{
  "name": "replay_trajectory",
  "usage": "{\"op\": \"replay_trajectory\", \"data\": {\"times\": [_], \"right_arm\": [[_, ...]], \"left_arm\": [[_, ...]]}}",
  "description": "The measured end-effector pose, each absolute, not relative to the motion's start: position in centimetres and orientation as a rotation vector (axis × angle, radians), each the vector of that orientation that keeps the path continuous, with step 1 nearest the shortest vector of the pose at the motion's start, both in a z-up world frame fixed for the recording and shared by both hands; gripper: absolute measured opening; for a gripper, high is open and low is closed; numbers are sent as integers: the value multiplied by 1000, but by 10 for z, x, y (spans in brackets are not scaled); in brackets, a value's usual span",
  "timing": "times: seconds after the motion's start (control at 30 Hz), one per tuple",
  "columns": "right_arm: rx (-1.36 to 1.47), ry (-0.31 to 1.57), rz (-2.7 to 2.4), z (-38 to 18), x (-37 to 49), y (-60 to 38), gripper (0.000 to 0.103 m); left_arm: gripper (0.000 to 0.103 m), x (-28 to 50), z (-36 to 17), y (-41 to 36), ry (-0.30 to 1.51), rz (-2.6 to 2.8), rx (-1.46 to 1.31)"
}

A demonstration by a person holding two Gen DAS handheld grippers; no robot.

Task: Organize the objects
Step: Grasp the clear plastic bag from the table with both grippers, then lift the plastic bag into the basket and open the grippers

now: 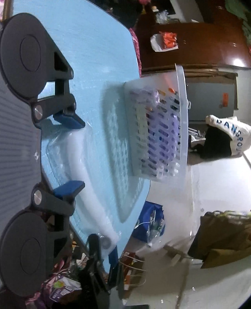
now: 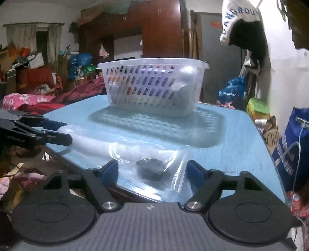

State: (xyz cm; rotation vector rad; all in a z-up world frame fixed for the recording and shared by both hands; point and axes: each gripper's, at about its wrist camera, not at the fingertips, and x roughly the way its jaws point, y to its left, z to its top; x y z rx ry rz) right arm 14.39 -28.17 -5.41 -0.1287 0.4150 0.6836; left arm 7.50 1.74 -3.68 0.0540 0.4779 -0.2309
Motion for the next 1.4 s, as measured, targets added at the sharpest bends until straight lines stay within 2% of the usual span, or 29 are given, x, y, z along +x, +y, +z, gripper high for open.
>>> {"op": "replay_trajectory", "data": {"times": [0.07,0.2,0.23,0.27,0.43,0.63,0.9,1.03,1.17,1.3,1.4], "right_arm": [[-140,409,682,-53,144,-281,59],[-134,394,696,-54,143,-287,41],[-136,396,701,-53,143,-287,35],[-133,397,704,-53,143,-287,29],[-118,370,711,-51,140,-290,19],[-118,350,726,-47,136,-292,14],[-104,296,736,-30,130,-294,13],[-70,219,742,-4,127,-294,13],[-81,102,728,37,129,-286,13],[-66,17,704,86,171,-264,13],[-19,35,708,104,220,-248,13]], "left_arm": [[57,75,-37,20,473,-242,49],[49,71,-37,20,442,-251,54],[41,69,-36,20,427,-251,58],[37,67,-34,20,407,-247,64],[32,64,-35,18,367,-265,86],[24,59,-32,21,338,-277,69],[20,58,-19,30,290,-282,41],[20,57,13,35,213,-271,46],[20,73,70,35,99,-226,101],[20,124,122,43,57,-163,94],[20,178,140,52,102,-110,73]]}}
